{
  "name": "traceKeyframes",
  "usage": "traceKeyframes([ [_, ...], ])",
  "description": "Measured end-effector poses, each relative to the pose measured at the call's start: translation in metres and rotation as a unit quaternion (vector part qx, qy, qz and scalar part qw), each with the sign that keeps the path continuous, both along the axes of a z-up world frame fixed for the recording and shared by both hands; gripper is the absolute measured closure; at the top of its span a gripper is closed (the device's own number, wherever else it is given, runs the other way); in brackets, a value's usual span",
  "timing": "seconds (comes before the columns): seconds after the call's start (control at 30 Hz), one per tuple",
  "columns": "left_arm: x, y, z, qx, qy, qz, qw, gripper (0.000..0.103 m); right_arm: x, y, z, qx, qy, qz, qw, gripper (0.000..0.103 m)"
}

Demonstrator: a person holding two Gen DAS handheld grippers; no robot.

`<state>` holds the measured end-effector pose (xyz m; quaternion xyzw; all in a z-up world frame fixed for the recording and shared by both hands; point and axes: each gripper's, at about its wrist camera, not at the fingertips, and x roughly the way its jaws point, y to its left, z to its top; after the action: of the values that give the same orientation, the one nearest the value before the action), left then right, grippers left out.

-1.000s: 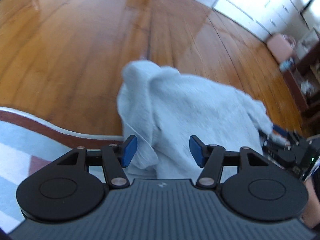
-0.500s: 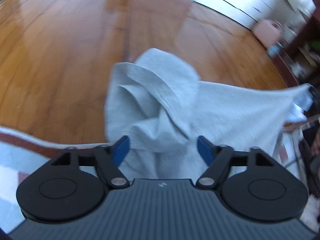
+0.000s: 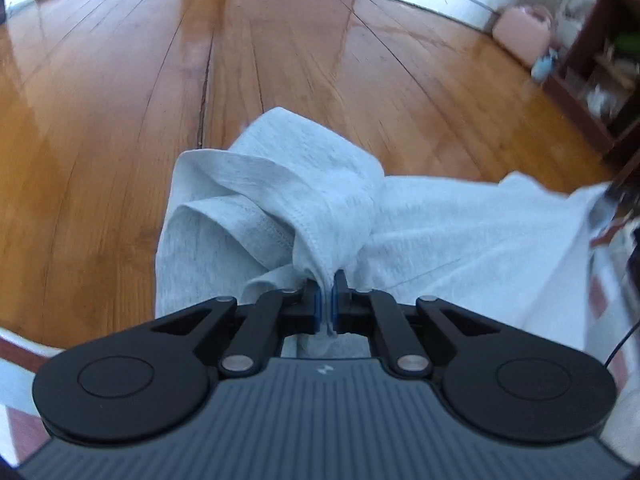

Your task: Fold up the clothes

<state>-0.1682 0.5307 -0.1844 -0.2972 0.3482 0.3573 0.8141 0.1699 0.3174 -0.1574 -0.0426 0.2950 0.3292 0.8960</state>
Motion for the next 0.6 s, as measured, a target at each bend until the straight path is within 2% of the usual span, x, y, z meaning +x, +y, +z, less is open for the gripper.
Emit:
traceKeyframes([
  [0.1,-0.022,0.0,0.021,0.022,-0.03,0.031,0.9988,0.099,0.001,-0.003,-0.006,0.015,0.039,0.006,0.999,0.099],
  [0.17,-0.049,0.0,0.039,0.018,-0.103,0.055,0.993,0.099,0.0,-0.006,-0.005,0.02,0.049,0.009,0.999,0.099],
  [0.23,-0.081,-0.003,0.049,-0.008,-0.187,0.073,0.9796,0.099,-0.004,-0.011,0.0,0.034,0.048,0.016,0.998,0.099],
  [0.33,-0.113,-0.003,0.034,-0.09,-0.27,0.09,0.9545,0.098,-0.012,-0.016,0.005,0.042,0.047,0.028,0.998,0.099],
  [0.4,-0.116,-0.002,0.018,-0.141,-0.282,0.092,0.9447,0.096,-0.017,-0.016,0.007,0.032,0.051,0.029,0.998,0.094],
  [0.43,-0.117,-0.001,0.011,-0.166,-0.287,0.093,0.9388,0.086,-0.017,-0.017,0.007,0.026,0.06,0.025,0.998,0.091],
  [0.47,-0.115,-0.001,0.004,-0.187,-0.29,0.088,0.9346,0.067,-0.017,-0.018,0.006,0.021,0.07,0.02,0.997,0.091],
  [0.53,-0.108,-0.005,0.002,-0.198,-0.272,0.082,0.9382,0.05,-0.016,-0.022,0.005,0.012,0.091,0.008,0.996,0.09],
  [0.57,-0.105,-0.007,0.001,-0.203,-0.263,0.079,0.9398,0.049,-0.016,-0.025,0.005,0.01,0.102,0.003,0.995,0.089],
  [0.6,-0.102,-0.012,0.005,-0.189,-0.241,0.071,0.9493,0.048,-0.015,-0.028,0.004,0.011,0.114,-0.001,0.993,0.089],
])
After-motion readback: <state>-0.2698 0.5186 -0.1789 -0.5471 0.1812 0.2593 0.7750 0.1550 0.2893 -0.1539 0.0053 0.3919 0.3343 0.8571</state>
